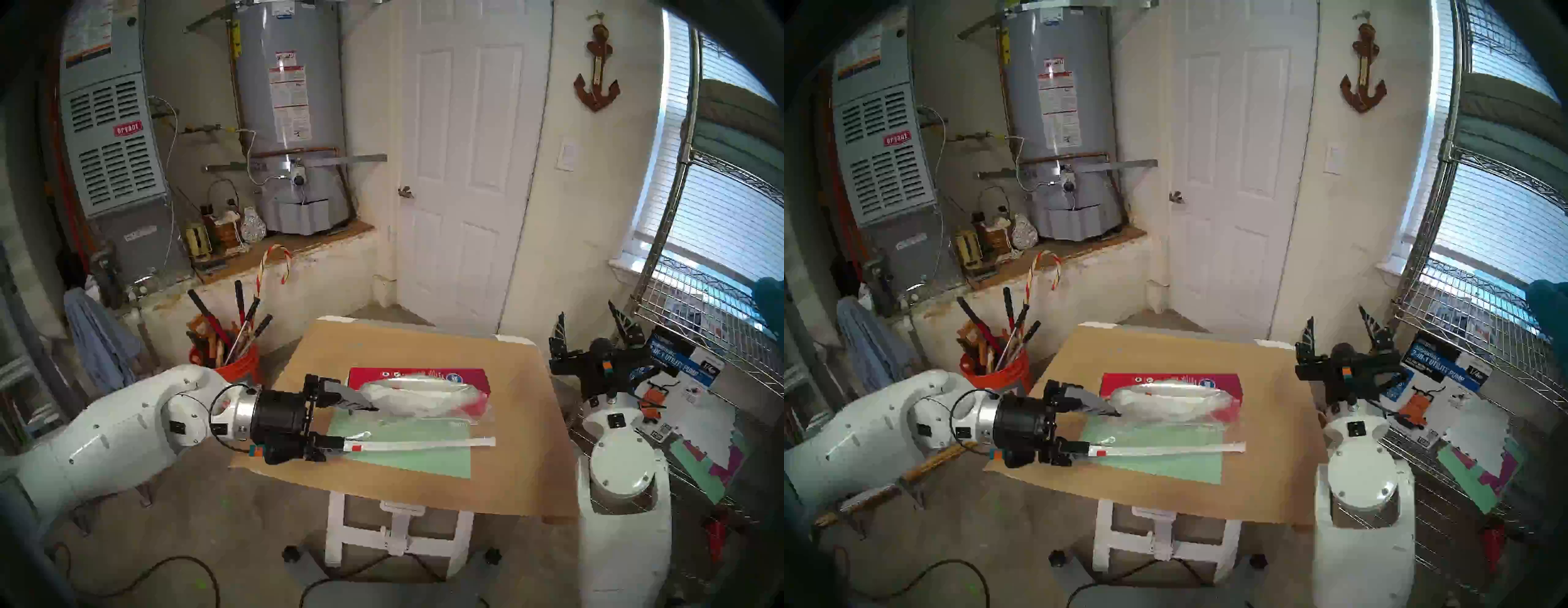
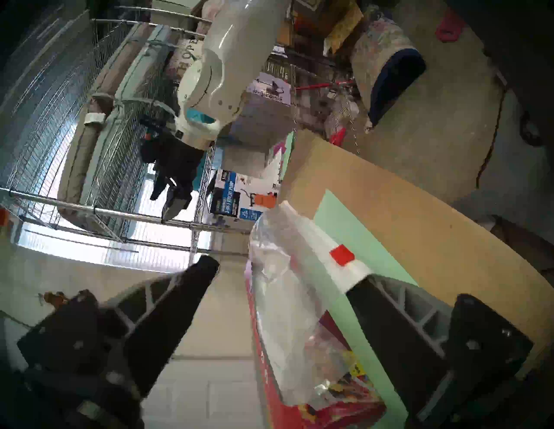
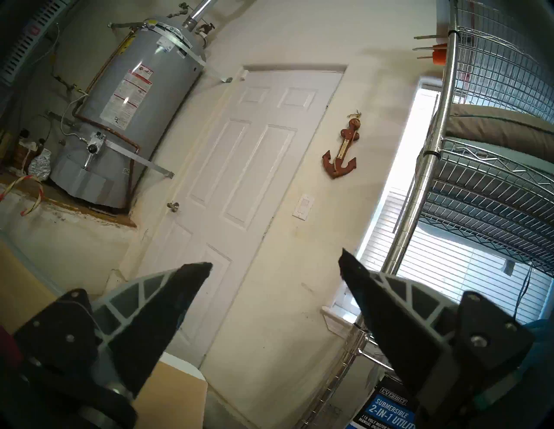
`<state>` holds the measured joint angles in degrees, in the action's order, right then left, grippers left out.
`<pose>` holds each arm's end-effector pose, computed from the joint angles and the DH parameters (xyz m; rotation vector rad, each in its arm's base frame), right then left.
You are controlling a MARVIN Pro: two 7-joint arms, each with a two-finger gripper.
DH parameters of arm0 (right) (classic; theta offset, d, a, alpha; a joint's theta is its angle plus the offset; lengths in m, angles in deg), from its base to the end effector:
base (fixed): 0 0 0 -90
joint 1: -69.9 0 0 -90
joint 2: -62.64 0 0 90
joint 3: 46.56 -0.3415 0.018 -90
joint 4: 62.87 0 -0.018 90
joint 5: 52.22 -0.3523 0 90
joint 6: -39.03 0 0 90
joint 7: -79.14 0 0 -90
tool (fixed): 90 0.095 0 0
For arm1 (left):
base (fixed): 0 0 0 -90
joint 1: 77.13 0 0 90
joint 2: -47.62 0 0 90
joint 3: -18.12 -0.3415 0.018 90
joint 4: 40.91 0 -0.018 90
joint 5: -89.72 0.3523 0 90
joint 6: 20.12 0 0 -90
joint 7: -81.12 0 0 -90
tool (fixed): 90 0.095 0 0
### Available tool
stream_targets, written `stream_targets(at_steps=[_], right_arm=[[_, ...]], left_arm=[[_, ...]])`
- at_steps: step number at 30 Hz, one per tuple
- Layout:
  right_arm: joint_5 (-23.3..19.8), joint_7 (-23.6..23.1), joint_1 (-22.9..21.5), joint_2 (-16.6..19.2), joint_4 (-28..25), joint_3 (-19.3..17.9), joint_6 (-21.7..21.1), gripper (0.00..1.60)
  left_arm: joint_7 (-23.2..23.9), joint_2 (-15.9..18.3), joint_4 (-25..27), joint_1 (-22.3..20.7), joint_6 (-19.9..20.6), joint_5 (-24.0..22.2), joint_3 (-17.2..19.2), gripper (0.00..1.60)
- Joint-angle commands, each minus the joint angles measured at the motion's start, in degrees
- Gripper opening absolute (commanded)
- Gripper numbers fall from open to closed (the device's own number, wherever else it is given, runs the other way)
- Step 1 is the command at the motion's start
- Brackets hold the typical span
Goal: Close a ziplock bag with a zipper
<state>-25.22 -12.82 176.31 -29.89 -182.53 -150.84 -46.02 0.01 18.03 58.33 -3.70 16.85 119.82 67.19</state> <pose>0.3468 -0.0894 -0.2429 1.5865 0.2813 2.0299 0.3792 0.0529 -0.2904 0.4150 -2.4043 1.8536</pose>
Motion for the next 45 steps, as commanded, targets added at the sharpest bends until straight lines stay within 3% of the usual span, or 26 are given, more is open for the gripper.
stream_targets(at_steps=[1, 18, 21, 26, 30, 35, 45], right_arm=[[0.06, -0.03, -0.35, 0.03, -1.5, 0.24, 0.02, 1.6], [0.06, -0.03, -0.35, 0.03, -1.5, 0.24, 0.02, 1.6], [0.06, -0.03, -0.35, 0.03, -1.5, 0.24, 0.01, 1.6], [0.06, -0.03, -0.35, 0.03, -1.51, 0.25, 0.01, 1.6], [0.06, -0.03, -0.35, 0.03, -1.51, 0.25, 0.0, 1.6], [0.06, -0.03, -0.35, 0.03, -1.52, 0.25, 0.0, 1.6], [0.06, -0.03, -0.34, 0.03, -1.52, 0.25, -0.01, 1.6]], left_arm=[[-3.3, 2.83, 2.4, 1.9, 0.22, 0.2, 2.11, 1.38], [-5.31, 3.99, 4.83, 2.88, 0.94, -0.21, 3.08, 1.27], [-5.02, 4.04, 5.1, 2.73, 1.45, -0.31, 3.05, 1.02], [-3.93, 4.31, 4.94, 2.29, 2.48, -2.05, 2.64, 0.89], [-3.44, 4.25, 4.33, 2.08, 2.64, -3.16, 2.29, 0.95], [-3.42, 4.14, 3.79, 1.85, 2.85, -3.53, 2.31, 0.8], [-2.43, 4.46, 3.09, 1.79, 4.56, -5.3, 2.26, 0.8]])
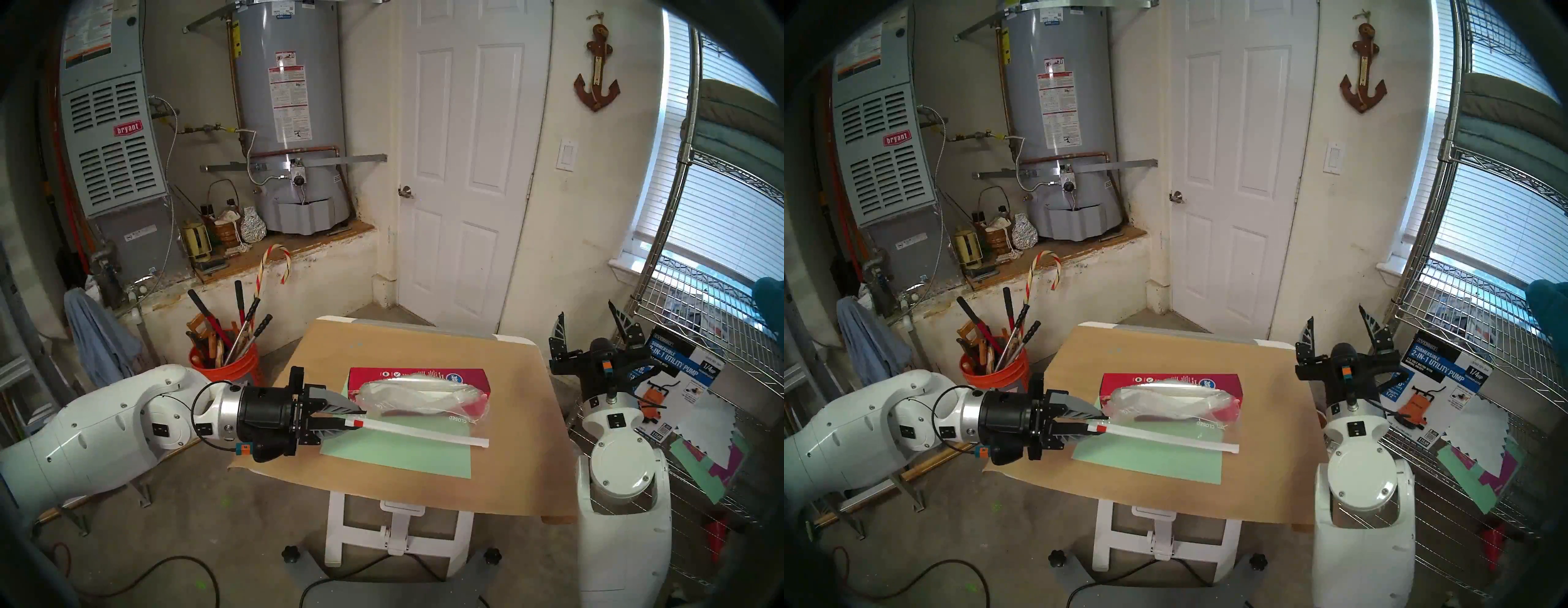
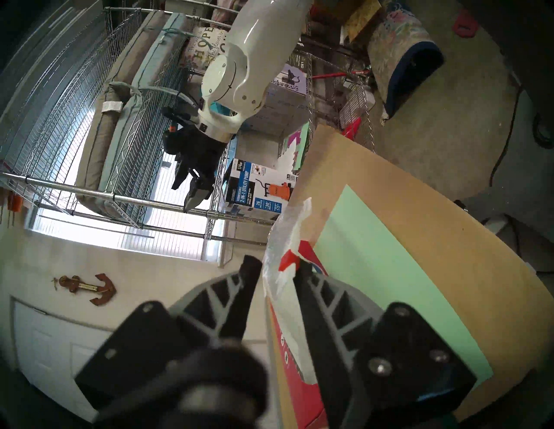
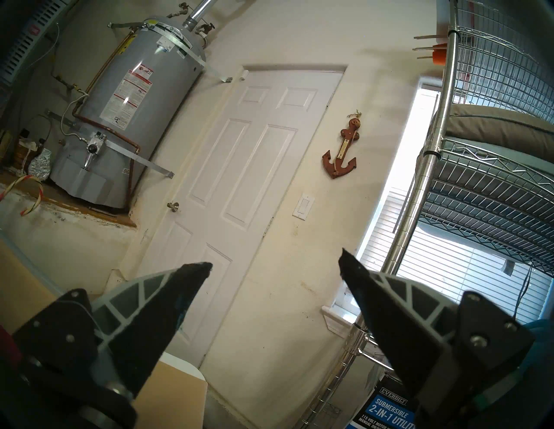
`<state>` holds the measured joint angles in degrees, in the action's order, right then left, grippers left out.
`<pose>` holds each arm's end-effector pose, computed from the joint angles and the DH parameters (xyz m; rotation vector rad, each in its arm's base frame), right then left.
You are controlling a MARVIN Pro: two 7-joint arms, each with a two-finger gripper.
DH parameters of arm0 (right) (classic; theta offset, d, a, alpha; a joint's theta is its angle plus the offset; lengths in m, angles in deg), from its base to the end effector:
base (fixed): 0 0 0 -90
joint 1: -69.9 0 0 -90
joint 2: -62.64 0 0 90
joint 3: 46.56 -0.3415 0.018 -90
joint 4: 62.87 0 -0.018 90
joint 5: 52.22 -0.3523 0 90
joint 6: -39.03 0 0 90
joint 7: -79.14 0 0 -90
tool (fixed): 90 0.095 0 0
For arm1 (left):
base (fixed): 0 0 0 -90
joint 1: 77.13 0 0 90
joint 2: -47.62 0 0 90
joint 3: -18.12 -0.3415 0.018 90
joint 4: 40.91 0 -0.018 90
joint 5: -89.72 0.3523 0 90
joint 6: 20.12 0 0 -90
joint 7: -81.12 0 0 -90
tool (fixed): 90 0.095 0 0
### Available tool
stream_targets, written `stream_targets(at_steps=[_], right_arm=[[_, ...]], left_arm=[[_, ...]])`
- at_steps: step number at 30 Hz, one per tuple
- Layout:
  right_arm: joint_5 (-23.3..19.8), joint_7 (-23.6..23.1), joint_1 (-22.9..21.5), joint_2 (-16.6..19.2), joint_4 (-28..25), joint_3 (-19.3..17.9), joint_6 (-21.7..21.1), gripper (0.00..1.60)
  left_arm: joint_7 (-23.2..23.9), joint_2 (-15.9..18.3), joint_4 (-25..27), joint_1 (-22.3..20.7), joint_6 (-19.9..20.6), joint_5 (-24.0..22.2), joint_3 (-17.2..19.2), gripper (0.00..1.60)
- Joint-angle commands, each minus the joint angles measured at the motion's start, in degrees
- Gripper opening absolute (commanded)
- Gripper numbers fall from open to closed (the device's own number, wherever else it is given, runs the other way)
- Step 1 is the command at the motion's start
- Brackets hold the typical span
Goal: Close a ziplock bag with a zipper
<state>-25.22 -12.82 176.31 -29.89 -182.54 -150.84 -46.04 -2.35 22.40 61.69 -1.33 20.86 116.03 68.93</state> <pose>0.3468 -0.0894 -0.2428 1.5866 0.2812 2.0297 0.3723 0.0660 -0.2721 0.5236 -2.3793 1.9158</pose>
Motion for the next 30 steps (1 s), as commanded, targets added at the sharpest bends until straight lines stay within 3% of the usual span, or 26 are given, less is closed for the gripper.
stream_targets(at_steps=[1, 15, 30], right_arm=[[0.06, -0.03, -0.35, 0.03, -1.51, 0.25, 0.01, 1.6], [0.06, -0.03, -0.35, 0.03, -1.51, 0.25, 0.01, 1.6], [0.06, -0.03, -0.35, 0.03, -1.5, 0.25, 0.02, 1.6]], left_arm=[[-0.08, 0.06, -0.45, -0.65, 0.39, -1.6, 0.51, 0.81], [0.64, -0.53, -1.24, -1.89, -0.95, -2.75, 0.06, 0.68], [2.78, 0.45, 0.42, -2.67, -0.98, -4.92, 0.0, 0.74]])
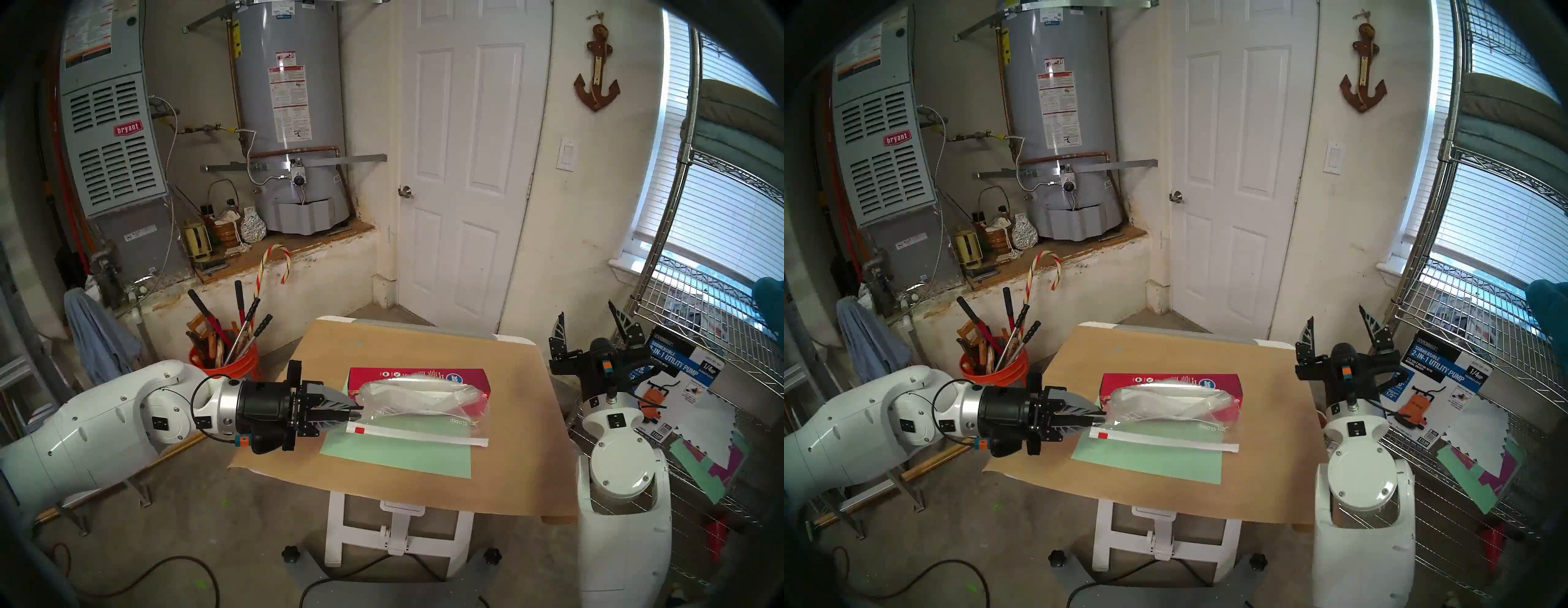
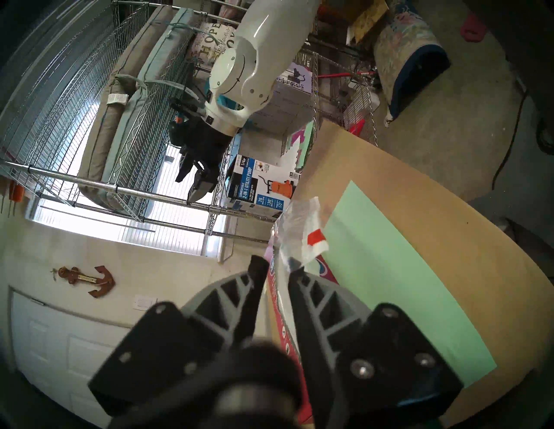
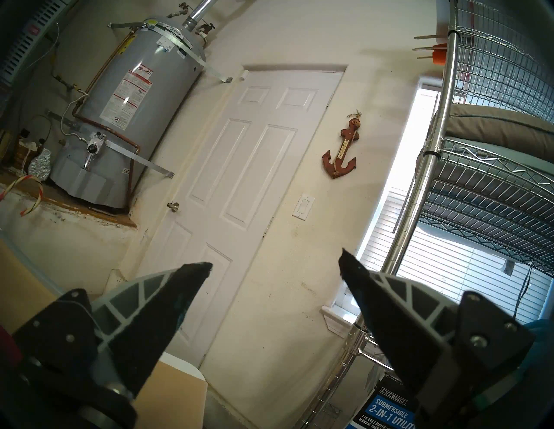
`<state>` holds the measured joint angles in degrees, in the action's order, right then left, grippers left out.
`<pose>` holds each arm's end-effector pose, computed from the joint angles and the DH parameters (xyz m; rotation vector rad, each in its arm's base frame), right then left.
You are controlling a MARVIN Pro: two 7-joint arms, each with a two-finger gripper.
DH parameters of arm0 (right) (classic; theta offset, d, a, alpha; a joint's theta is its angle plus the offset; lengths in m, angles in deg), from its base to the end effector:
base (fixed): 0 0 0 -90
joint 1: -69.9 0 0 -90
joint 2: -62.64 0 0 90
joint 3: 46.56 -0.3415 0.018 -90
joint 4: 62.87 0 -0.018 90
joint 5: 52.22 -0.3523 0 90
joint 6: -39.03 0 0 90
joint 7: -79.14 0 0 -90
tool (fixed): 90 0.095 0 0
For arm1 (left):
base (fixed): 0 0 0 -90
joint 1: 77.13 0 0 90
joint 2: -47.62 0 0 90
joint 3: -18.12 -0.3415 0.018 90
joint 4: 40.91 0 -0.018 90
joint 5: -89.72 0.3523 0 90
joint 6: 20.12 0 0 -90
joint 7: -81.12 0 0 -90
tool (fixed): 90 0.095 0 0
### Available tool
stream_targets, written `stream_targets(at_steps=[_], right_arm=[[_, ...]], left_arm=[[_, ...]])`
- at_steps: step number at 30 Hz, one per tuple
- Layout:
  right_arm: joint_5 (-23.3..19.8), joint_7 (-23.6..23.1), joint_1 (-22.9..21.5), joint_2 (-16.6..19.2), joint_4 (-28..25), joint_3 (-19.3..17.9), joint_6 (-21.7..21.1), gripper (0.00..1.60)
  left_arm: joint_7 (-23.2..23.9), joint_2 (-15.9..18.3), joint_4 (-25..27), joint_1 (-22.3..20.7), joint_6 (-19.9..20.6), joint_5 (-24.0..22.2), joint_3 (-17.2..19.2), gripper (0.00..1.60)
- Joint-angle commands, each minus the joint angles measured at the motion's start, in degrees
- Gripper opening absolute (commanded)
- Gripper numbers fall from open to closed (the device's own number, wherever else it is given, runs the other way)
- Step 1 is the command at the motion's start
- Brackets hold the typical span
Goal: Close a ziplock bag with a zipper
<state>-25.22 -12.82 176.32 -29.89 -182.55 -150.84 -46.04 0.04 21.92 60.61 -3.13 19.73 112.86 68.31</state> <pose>0.3467 -0.0894 -0.2428 1.5866 0.2812 2.0297 0.3794 0.0672 -0.2677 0.5318 -2.3531 1.9116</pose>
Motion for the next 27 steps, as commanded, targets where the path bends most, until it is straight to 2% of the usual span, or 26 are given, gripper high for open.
stream_targets(at_steps=[1, 12, 15, 23, 27], right_arm=[[0.06, -0.03, -0.35, 0.03, -1.49, 0.24, 0.02, 1.6], [0.06, -0.03, -0.35, 0.03, -1.49, 0.25, 0.02, 1.6], [0.06, -0.03, -0.35, 0.03, -1.5, 0.25, 0.01, 1.6], [0.06, -0.03, -0.35, 0.03, -1.5, 0.25, 0.01, 1.6], [0.06, -0.03, -0.35, 0.03, -1.5, 0.25, 0.01, 1.6]], left_arm=[[0.54, 1.2, 1.75, -0.84, 0.29, -1.79, 0.68, 0.77], [0.38, 3.23, 3.45, -0.04, 0.79, -2.45, 1.11, 0.83], [0.09, 3.45, 3.8, 0.21, 0.81, -2.11, 0.99, 0.79], [-0.46, 3.81, 4.14, 0.33, 0.88, -1.92, 0.88, 0.82], [-0.57, 3.7, 4.01, 0.22, 0.8, -1.83, 0.79, 0.73]])
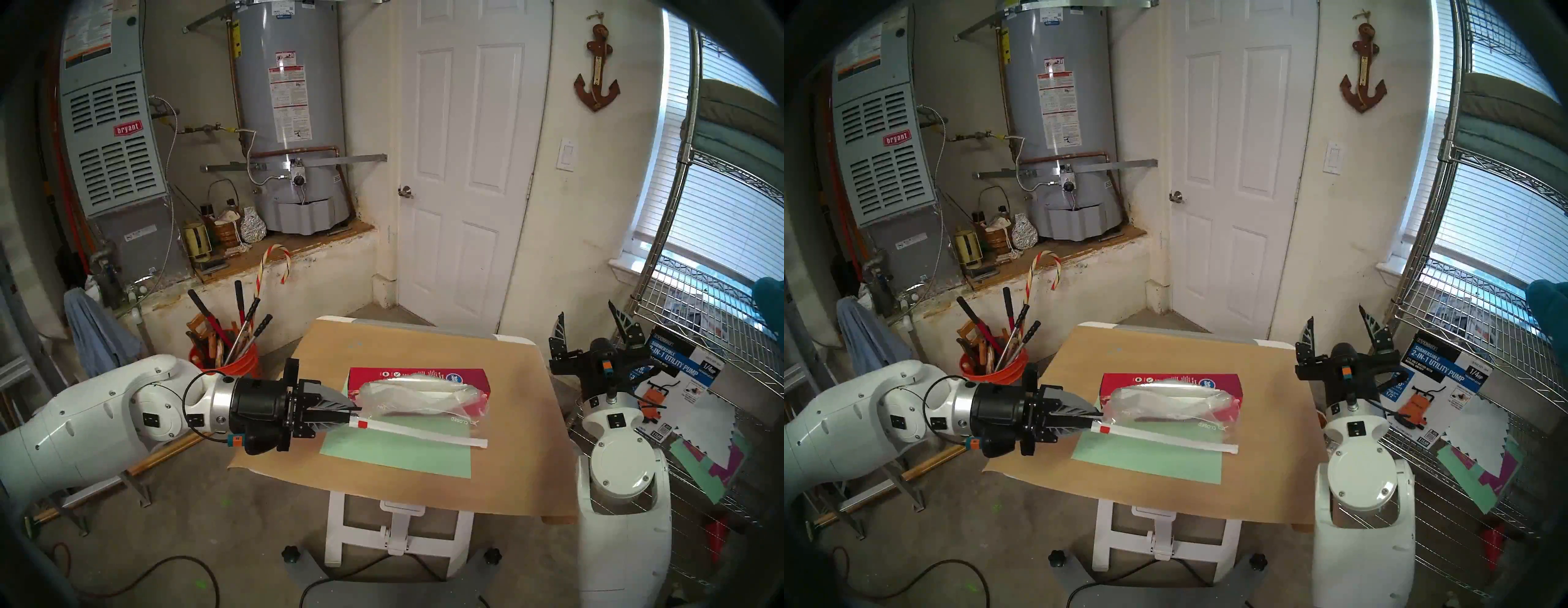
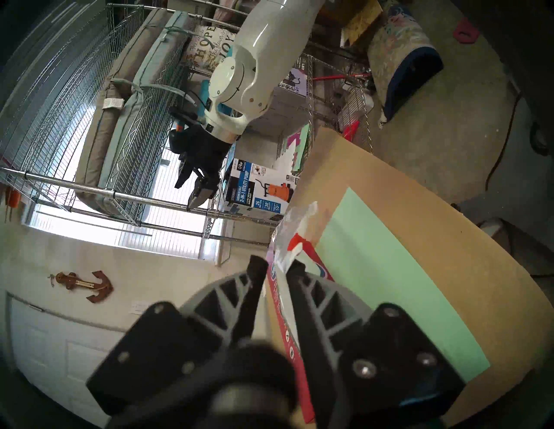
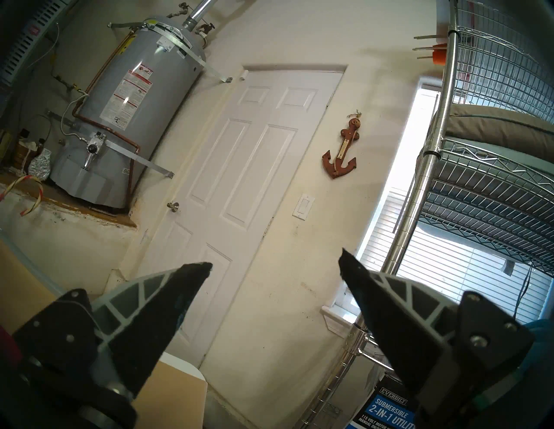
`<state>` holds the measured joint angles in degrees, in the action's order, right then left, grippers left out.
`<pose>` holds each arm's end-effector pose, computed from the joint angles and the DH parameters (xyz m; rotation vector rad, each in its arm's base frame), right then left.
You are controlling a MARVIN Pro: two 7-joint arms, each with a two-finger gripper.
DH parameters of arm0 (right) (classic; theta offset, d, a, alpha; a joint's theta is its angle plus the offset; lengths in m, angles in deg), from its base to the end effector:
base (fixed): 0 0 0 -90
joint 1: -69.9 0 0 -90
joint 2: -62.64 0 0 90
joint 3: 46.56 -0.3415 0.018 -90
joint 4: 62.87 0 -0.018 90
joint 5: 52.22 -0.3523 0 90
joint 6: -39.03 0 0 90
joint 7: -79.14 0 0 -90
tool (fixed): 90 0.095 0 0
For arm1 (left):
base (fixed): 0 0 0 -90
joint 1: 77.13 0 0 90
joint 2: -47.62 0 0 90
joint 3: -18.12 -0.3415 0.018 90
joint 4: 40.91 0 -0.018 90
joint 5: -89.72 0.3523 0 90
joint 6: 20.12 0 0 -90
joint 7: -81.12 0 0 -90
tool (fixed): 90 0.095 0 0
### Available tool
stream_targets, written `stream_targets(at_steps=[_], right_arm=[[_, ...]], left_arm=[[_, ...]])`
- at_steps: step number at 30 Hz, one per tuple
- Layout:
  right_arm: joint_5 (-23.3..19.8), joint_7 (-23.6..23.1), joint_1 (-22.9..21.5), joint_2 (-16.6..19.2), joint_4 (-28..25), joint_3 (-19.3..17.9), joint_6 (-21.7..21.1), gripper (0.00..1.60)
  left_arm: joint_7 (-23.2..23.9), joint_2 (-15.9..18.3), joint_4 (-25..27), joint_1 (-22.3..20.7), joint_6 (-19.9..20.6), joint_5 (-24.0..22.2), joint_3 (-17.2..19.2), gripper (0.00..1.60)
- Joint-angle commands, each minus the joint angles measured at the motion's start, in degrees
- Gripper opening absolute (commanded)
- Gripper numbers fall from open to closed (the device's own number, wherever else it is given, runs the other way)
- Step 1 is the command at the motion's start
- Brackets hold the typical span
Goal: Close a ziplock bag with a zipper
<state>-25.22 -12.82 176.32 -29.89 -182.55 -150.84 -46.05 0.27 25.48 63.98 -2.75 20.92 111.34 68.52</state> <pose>0.3467 -0.0894 -0.2428 1.5868 0.2811 2.0296 0.3697 0.0706 -0.2520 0.5237 -2.3764 1.8878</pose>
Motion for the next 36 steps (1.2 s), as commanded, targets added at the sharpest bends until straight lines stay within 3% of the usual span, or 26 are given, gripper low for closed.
stream_targets(at_steps=[1, 6, 14, 18, 19, 21, 27, 36], right_arm=[[0.06, -0.03, -0.35, 0.03, -1.5, 0.25, 0.01, 1.6], [0.06, -0.03, -0.35, 0.03, -1.5, 0.25, 0.01, 1.6], [0.06, -0.03, -0.35, 0.03, -1.5, 0.25, 0.01, 1.6], [0.06, -0.03, -0.35, 0.03, -1.5, 0.25, 0.01, 1.6], [0.06, -0.03, -0.35, 0.03, -1.5, 0.25, 0.02, 1.6], [0.06, -0.03, -0.35, 0.03, -1.49, 0.25, 0.02, 1.6], [0.04, 0.01, -0.39, 0.05, -1.4, 0.24, 0.11, 1.6], [0.02, 0.04, -0.44, 0.06, -1.28, 0.22, 0.2, 1.6]], left_arm=[[-0.83, 0.12, 0.62, -0.19, -0.39, -0.3, 0.56, 0.71], [-0.71, -0.26, 0.21, -0.44, -0.53, -0.42, 0.37, 0.67], [-0.09, -0.44, 0.21, -0.94, -0.25, -0.54, 0.16, 0.31], [0.29, -0.5, 0.23, -1.12, 0.19, -0.93, 0.05, 0.32], [0.44, -0.48, 0.34, -1.12, 0.75, -1.41, 0.0, 0.26], [0.78, -0.83, 0.2, -1.34, 1.46, -2.09, -0.15, 0.0], [5.03, -1.26, 1.15, -2.9, 5.21, -14.03, -1.71, 0.0], [7.36, -1.05, 2.24, -3.45, 6.94, -30.64, -2.63, 0.0]])
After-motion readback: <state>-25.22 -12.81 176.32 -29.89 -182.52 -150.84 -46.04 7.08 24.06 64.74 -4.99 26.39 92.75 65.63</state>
